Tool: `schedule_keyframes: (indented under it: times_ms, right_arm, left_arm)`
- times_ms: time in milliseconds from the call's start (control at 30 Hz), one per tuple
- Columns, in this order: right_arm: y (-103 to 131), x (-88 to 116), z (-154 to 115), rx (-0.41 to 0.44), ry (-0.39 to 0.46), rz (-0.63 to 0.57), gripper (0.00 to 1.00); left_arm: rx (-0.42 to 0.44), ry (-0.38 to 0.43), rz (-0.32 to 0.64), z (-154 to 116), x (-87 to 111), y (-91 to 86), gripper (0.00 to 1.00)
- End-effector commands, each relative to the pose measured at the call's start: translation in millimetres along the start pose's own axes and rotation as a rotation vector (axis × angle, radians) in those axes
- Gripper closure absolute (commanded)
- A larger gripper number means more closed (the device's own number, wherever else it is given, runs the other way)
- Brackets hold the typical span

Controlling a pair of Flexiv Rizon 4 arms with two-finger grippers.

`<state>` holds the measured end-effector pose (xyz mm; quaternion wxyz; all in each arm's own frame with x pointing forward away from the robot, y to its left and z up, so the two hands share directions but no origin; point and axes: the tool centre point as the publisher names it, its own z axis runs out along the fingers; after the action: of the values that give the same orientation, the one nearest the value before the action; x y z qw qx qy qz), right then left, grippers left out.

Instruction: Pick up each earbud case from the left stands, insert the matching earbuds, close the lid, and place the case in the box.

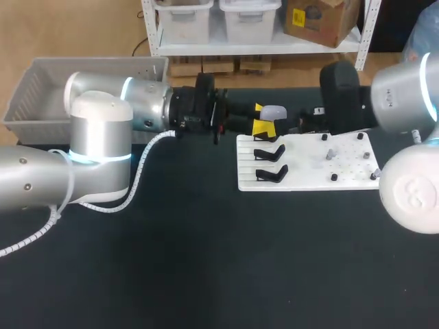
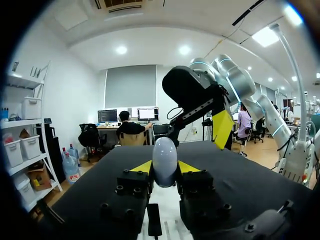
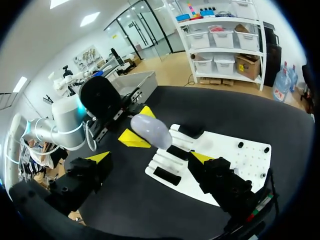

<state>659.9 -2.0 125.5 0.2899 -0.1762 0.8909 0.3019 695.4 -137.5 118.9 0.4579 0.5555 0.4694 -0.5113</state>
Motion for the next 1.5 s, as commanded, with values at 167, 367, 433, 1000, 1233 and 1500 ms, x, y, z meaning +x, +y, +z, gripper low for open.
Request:
schedule_keyframes:
  times_ms: [167, 367, 433, 1000, 1233, 1500]
  right_arm:
    - [-14, -6, 8, -0.01, -0.012, 0.025, 0.0]
    - [-19, -8, 10, -0.004, -0.015, 0.036, 0.0]
    - [-20, -9, 11, -0.002, -0.012, 0.037, 0.0]
    - [-25, -20, 13, 0.017, -0.021, 0.055, 0.0]
    - [-26, -27, 6, 0.032, -0.038, 0.054, 0.0]
    - [-28, -44, -3, 0.063, -0.065, 0.031, 0.0]
  left_arm:
    - [-0.005, -0.002, 0.003, 0, 0.4, -1.8, 1.0]
    - [-0.005, -0.002, 0.003, 0, 0.4, -1.8, 1.0]
    - [-0.005, -0.002, 0.003, 0, 0.4, -1.8, 1.0]
    - [-0.005, -0.002, 0.003, 0, 0.4, -1.8, 1.0]
    - [-0.005, -0.002, 0.003, 0, 0.4, -1.8, 1.0]
    - [-0.005, -0.002, 0.003, 0, 0.4, -1.8, 1.0]
